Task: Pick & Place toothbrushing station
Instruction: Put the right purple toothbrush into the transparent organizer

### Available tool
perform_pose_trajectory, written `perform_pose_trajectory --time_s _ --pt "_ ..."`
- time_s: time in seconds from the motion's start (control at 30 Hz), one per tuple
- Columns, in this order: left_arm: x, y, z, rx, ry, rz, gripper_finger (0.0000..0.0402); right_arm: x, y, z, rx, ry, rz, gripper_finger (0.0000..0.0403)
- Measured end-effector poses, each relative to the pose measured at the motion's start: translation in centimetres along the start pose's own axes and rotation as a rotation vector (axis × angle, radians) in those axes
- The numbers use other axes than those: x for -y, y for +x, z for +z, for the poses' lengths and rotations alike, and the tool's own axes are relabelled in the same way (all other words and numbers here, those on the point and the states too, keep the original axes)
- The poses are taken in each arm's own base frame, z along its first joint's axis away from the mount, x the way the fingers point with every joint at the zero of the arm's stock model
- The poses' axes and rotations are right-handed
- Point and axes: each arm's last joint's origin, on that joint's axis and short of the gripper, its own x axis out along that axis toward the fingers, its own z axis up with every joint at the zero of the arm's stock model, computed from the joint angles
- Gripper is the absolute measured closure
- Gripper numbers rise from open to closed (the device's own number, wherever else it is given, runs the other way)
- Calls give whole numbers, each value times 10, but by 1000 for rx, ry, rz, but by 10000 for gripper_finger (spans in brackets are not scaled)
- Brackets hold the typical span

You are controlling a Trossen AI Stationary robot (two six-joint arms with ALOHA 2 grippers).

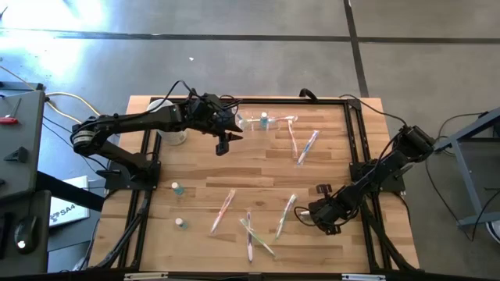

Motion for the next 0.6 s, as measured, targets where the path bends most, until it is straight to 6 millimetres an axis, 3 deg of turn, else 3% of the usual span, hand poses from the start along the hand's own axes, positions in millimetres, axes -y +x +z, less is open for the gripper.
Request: perform_pose_trajectory --time_s 0.3,0.6 --pt "8 9 0 21 -50 -258 284 0 -18 9 35 -76 -279 377" --pt "29 25 -1 9 -3 -345 284 -7 -71 38 174 -181 -532 375"
